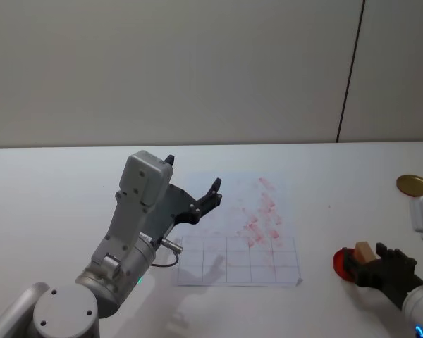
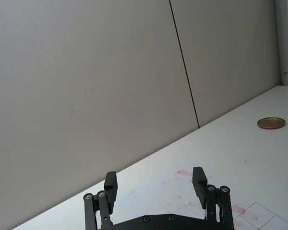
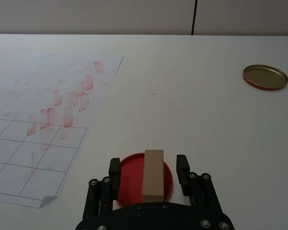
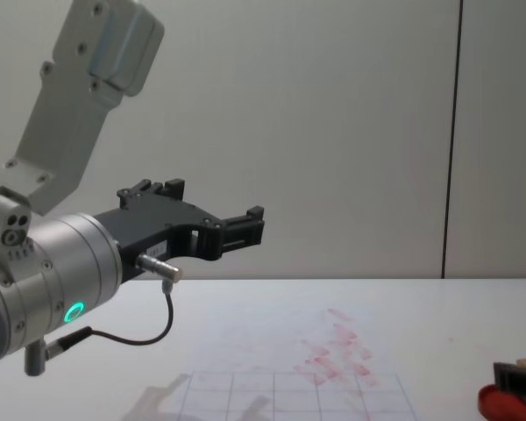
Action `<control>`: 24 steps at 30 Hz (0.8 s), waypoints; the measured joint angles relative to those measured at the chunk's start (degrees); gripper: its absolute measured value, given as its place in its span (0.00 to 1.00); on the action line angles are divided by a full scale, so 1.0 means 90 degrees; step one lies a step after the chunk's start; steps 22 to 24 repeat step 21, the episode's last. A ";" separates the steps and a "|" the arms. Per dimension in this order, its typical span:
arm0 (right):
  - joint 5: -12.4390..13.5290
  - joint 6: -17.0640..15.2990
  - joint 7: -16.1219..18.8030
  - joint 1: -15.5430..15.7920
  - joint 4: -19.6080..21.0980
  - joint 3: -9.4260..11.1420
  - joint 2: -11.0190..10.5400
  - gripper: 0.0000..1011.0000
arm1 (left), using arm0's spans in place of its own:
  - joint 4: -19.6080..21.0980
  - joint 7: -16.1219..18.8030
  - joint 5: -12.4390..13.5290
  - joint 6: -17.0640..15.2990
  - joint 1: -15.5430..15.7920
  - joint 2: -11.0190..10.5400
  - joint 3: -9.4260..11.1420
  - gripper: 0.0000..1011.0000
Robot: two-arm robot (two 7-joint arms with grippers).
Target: Use the one hand to pick up the stamp and affix it onto the A4 paper.
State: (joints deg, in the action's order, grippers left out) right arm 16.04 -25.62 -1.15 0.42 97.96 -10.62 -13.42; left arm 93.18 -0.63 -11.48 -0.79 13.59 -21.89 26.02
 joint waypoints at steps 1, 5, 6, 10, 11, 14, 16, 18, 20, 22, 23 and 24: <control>-0.0009 0.0033 0.0008 0.0005 0.0002 0.0000 -0.0003 0.65 | 0.0000 0.0000 0.0000 0.0000 0.0000 0.0000 0.0000 0.98; -0.0049 0.0222 0.0043 0.0054 0.0064 0.0008 -0.0030 0.80 | 0.0000 0.0000 0.0000 0.0000 0.0000 0.0000 0.0000 0.98; -0.0065 0.0308 0.0054 0.0078 0.0107 0.0015 -0.0045 0.82 | 0.0000 0.0000 0.0000 0.0000 0.0000 0.0000 0.0000 0.98; -0.0101 0.0557 0.0084 0.0164 0.0232 0.0045 -0.0100 0.93 | 0.0000 0.0000 0.0000 0.0000 0.0000 0.0000 0.0000 0.98; -0.0109 0.0620 0.0091 0.0183 0.0256 0.0053 -0.0112 0.94 | 0.0000 0.0000 0.0000 0.0000 0.0000 0.0000 0.0000 0.98; -0.0132 0.0919 0.0119 0.0296 0.0386 0.0101 -0.0197 0.99 | 0.0000 0.0000 0.0000 0.0000 0.0000 0.0000 0.0000 0.98; -0.0137 0.1043 0.0132 0.0350 0.0448 0.0126 -0.0241 0.99 | 0.0000 0.0000 0.0000 0.0000 0.0000 0.0000 0.0000 0.98; -0.0145 0.1231 0.0149 0.0424 0.0525 0.0162 -0.0298 0.99 | 0.0000 0.0000 0.0000 0.0000 0.0000 0.0000 0.0000 0.98; -0.0150 0.1383 0.0162 0.0474 0.0576 0.0189 -0.0338 0.99 | 0.0000 0.0000 0.0000 0.0000 0.0000 0.0000 0.0000 0.98; -0.0151 0.1451 0.0168 0.0499 0.0600 0.0204 -0.0360 0.99 | 0.0000 0.0000 0.0000 0.0000 0.0000 0.0000 0.0000 0.98; -0.0151 0.1451 0.0168 0.0499 0.0600 0.0204 -0.0360 0.99 | 0.0000 0.0000 0.0000 0.0000 0.0000 0.0000 0.0000 0.98; -0.0151 0.1451 0.0168 0.0499 0.0600 0.0204 -0.0360 0.99 | 0.0000 0.0000 0.0000 0.0000 0.0000 0.0000 0.0000 0.98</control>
